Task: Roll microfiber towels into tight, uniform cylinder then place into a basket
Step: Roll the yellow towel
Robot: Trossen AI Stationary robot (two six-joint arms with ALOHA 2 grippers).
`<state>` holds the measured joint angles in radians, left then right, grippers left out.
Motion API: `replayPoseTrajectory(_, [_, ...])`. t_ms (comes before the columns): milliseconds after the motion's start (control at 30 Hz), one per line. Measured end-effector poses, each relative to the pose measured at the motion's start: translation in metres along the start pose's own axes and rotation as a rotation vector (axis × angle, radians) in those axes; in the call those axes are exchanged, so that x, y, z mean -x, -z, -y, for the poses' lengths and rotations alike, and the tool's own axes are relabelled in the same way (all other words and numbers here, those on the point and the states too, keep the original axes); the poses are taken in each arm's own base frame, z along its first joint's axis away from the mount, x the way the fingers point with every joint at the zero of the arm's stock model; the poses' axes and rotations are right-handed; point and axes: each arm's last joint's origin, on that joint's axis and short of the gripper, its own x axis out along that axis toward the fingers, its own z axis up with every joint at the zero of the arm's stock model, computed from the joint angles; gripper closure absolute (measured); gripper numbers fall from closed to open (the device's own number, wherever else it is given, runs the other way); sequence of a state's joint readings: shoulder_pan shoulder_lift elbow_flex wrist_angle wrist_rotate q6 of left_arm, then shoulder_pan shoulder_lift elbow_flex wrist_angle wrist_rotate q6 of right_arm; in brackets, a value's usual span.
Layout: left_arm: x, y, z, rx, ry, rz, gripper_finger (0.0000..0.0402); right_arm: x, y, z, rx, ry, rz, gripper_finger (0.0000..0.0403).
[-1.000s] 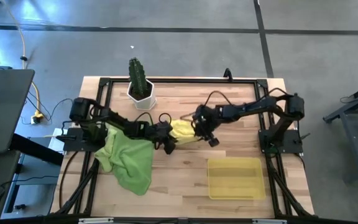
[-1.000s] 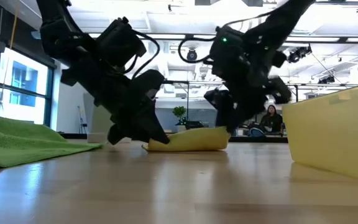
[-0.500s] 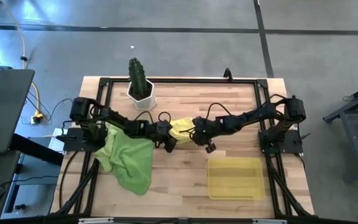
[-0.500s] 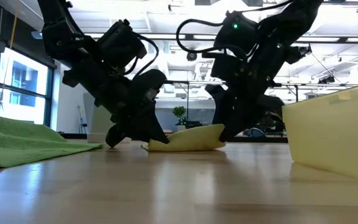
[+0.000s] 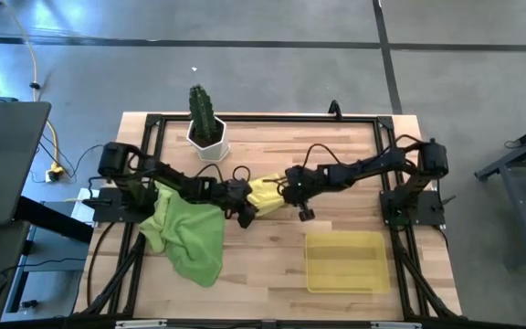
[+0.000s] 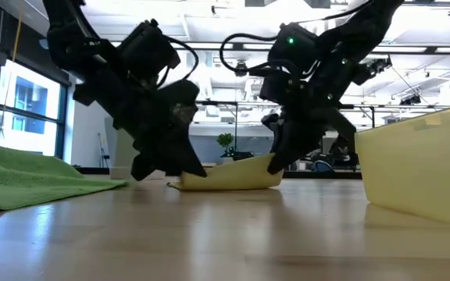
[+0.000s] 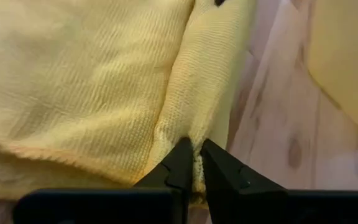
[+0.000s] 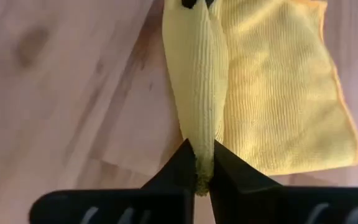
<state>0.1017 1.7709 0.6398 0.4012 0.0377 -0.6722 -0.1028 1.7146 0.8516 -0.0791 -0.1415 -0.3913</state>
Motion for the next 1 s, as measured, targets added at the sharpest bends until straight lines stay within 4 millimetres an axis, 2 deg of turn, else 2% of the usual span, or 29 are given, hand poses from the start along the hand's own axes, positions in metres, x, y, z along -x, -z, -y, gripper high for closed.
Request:
replayPoseTrajectory(200, [0.014,-0.007,0.013,-0.099,0.041,0.04,0.0375,0.005,0.011,0.023,-0.266,-0.149,0.06,0.0399])
replayPoseTrajectory(400, [0.019,0.001,0.025,-0.193,0.045,0.024,0.0375,0.009,0.017,0.035,-0.5,-0.201,0.068,0.04])
replayPoseTrajectory(567, [0.019,0.009,0.029,-0.277,-0.01,0.022,0.0369,0.001,0.019,0.031,-0.512,-0.219,0.04,0.0401])
replayPoseTrajectory(800, [0.019,0.013,0.036,-0.372,-0.072,0.059,0.0325,-0.018,0.027,0.026,-0.587,-0.294,-0.008,0.0402])
replayPoseTrajectory(1000, [0.021,0.009,0.064,-0.658,-0.085,0.139,0.029,-0.021,0.027,0.027,-0.606,-0.295,-0.002,0.0402])
